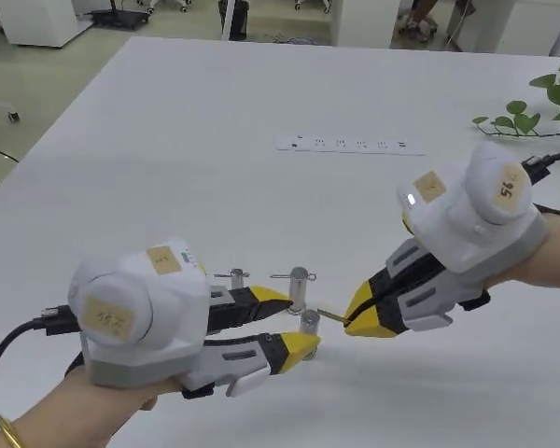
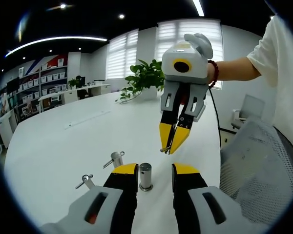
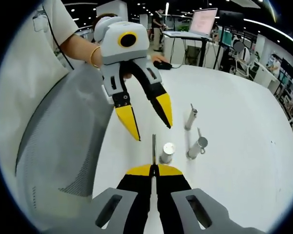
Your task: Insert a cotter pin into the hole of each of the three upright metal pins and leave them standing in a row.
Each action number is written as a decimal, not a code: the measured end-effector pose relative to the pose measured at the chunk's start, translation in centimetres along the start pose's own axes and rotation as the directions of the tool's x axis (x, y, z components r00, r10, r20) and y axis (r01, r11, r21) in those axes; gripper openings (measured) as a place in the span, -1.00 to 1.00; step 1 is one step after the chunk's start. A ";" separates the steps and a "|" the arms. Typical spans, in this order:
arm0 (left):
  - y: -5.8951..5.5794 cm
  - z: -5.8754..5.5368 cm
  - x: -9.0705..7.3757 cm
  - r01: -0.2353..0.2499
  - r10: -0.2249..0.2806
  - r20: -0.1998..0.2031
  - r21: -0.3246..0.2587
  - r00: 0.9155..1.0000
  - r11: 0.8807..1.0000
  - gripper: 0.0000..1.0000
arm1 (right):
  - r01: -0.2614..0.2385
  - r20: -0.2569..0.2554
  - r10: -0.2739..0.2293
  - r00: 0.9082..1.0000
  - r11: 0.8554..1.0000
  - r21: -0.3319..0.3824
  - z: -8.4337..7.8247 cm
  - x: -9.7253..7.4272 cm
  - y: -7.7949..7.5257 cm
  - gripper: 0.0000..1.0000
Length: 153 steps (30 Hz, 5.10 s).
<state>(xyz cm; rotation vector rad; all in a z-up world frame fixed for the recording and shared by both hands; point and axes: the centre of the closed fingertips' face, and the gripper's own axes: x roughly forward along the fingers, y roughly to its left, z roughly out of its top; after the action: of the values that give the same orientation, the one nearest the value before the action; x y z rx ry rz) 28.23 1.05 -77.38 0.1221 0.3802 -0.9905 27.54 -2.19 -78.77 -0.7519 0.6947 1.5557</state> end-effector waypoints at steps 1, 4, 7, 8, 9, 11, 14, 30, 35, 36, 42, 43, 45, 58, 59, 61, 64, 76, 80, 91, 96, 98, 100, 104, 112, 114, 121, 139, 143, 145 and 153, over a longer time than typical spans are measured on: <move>0.1 -0.1 0.1 -0.003 0.003 -0.005 0.002 1.000 1.000 -0.48 | 0.000 -0.008 0.000 1.000 1.000 -0.004 -0.1 0.0 -0.1 -0.94; 0.4 -0.5 0.4 -0.019 0.019 -0.016 0.000 1.000 1.000 -0.48 | 0.003 -0.041 -0.004 0.999 1.000 -0.018 -0.7 0.1 -0.4 -0.94; 0.8 -0.9 0.7 -0.035 0.035 -0.032 -0.002 0.999 0.999 -0.49 | 0.000 -0.061 -0.002 0.998 1.000 -0.025 -1.1 0.3 -0.6 -0.94; 0.8 -1.0 0.8 -0.038 0.037 -0.035 -0.003 0.999 0.999 -0.49 | -0.002 -0.068 0.000 0.998 1.000 -0.027 -1.3 0.3 -0.7 -0.94; 0.9 -1.1 0.9 -0.040 0.040 -0.037 -0.004 0.998 0.999 -0.49 | 0.000 -0.074 -0.002 0.997 1.000 -0.030 -1.4 0.4 -0.8 -0.94; 1.0 -1.2 1.1 -0.043 0.043 -0.042 -0.005 0.998 0.999 -0.49 | -0.003 -0.092 0.000 0.996 0.999 -0.035 -1.8 0.5 -0.9 -0.94; 1.2 -1.4 1.4 -0.049 0.049 -0.051 -0.002 0.997 0.999 -0.50 | -0.001 -0.114 -0.003 0.993 0.999 -0.038 -2.4 0.7 -1.3 -0.94; 1.5 -2.5 3.0 -0.051 0.052 -0.097 0.019 0.994 0.999 -0.61 | -0.015 -0.204 0.000 0.979 0.997 -0.070 -4.3 2.0 -2.5 -0.94; 1.4 -2.6 3.3 -0.046 0.048 -0.102 0.020 0.994 0.999 -0.67 | -0.019 -0.208 0.004 0.978 0.997 -0.070 -4.3 2.2 -2.6 -0.94; 1.3 -2.7 3.4 -0.043 0.045 -0.105 0.023 0.993 0.999 -0.68 | -0.020 -0.209 0.005 0.978 0.997 -0.071 -4.3 2.3 -2.6 -0.94; 1.3 -2.9 3.5 -0.042 0.045 -0.113 0.027 0.993 0.999 -0.75 | -0.031 -0.214 0.011 0.977 0.996 -0.087 -4.0 2.5 -2.6 -0.94; 1.4 -2.9 3.5 -0.043 0.046 -0.115 0.028 0.992 0.999 -0.76 | -0.031 -0.214 0.011 0.977 0.996 -0.089 -3.9 2.6 -2.6 -0.94; 1.4 -2.9 3.5 -0.043 0.046 -0.115 0.028 0.992 0.999 -0.77 | -0.031 -0.217 0.010 0.976 0.995 -0.095 -3.8 2.6 -2.7 -0.94; 1.5 -2.9 3.6 -0.040 0.043 -0.115 0.029 0.992 0.999 -0.77 | -0.039 -0.248 0.004 0.969 0.990 -0.139 -3.6 2.4 -2.7 -0.93; 1.5 -3.0 3.6 -0.040 0.043 -0.115 0.028 0.992 0.999 -0.77 | -0.038 -0.249 0.002 0.969 0.989 -0.141 -3.6 2.4 -2.7 -0.93; 1.5 -2.9 3.6 -0.041 0.043 -0.114 0.026 0.993 0.999 -0.77 | -0.037 -0.252 0.000 0.968 0.989 -0.141 -3.5 2.3 -2.8 -0.93; 1.6 -3.0 3.6 -0.040 0.043 -0.114 0.024 0.993 0.999 -0.77 | -0.037 -0.258 -0.003 0.966 0.988 -0.151 -3.5 2.4 -2.9 -0.93; 1.6 -3.0 3.6 -0.040 0.043 -0.114 0.021 0.993 0.999 -0.77 | -0.042 -0.272 -0.004 0.962 0.986 -0.164 -3.2 2.5 -2.9 -0.94; 1.6 -3.0 3.6 -0.042 0.044 -0.113 0.019 0.993 0.999 -0.77 | -0.035 -0.278 -0.003 0.961 0.990 -0.133 -3.0 2.4 -2.7 -0.93; 1.5 -3.0 3.7 -0.043 0.043 -0.110 0.010 0.993 0.999 -0.77 | -0.026 -0.248 -0.008 0.969 0.991 -0.135 -1.5 3.0 -2.5 -0.93; 1.5 -3.0 3.7 -0.042 0.043 -0.108 0.008 0.993 0.999 -0.77 | -0.025 -0.238 -0.007 0.971 0.991 -0.132 -1.1 3.2 -2.5 -0.93; 1.5 -3.0 3.7 -0.041 0.041 -0.107 0.005 0.993 0.999 -0.77 | -0.024 -0.236 -0.007 0.972 0.991 -0.130 -1.0 3.2 -2.5 -0.93; 1.5 -3.0 3.7 -0.041 0.041 -0.107 0.003 0.993 0.999 -0.77 | -0.024 -0.233 -0.006 0.973 0.992 -0.127 -1.0 3.3 -2.4 -0.92; 1.5 -3.0 3.7 -0.042 0.041 -0.106 -0.004 0.993 0.999 -0.77 | -0.021 -0.210 -0.005 0.978 0.993 -0.118 -0.6 3.4 -2.4 -0.91; 1.6 -3.8 3.5 -0.042 0.040 -0.131 -0.012 0.991 0.999 -0.62 | 0.004 -0.171 -0.015 0.985 0.998 -0.063 -0.2 2.5 -2.7 -0.80; 1.7 -4.1 3.5 -0.042 0.039 -0.137 -0.023 0.990 0.999 -0.62 | 0.004 -0.179 -0.014 0.984 0.998 -0.057 -0.5 2.4 -2.6 -0.80; 1.9 -4.4 3.4 -0.041 0.036 -0.125 -0.036 0.992 0.999 -0.69 | 0.003 -0.194 -0.014 0.981 0.998 -0.059 -1.2 2.3 -2.4 -0.83; 1.6 -4.7 3.7 -0.015 0.004 -0.115 -0.097 0.993 0.995 -0.76 | -0.004 -0.188 -0.013 0.982 0.996 -0.092 -0.5 3.0 -2.3 -0.90; 1.6 -4.7 3.7 -0.011 -0.002 -0.114 -0.106 0.993 0.994 -0.76 | -0.001 -0.185 -0.015 0.983 0.996 -0.090 -0.5 3.0 -2.3 -0.90; 1.6 -4.7 3.7 -0.007 -0.006 -0.113 -0.111 0.994 0.994 -0.76 | 0.000 -0.183 -0.017 0.983 0.996 -0.091 -0.5 3.1 -2.4 -0.90; 1.7 -4.8 3.8 -0.003 -0.012 -0.114 -0.124 0.993 0.992 -0.75 | 0.005 -0.169 -0.019 0.985 0.996 -0.084 -0.2 3.4 -2.3 -0.90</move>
<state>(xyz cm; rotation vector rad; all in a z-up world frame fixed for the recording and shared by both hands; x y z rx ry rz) 30.24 0.24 -83.34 0.0656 0.5464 -0.9643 29.56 -0.01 -81.60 -0.9583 0.7517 1.5293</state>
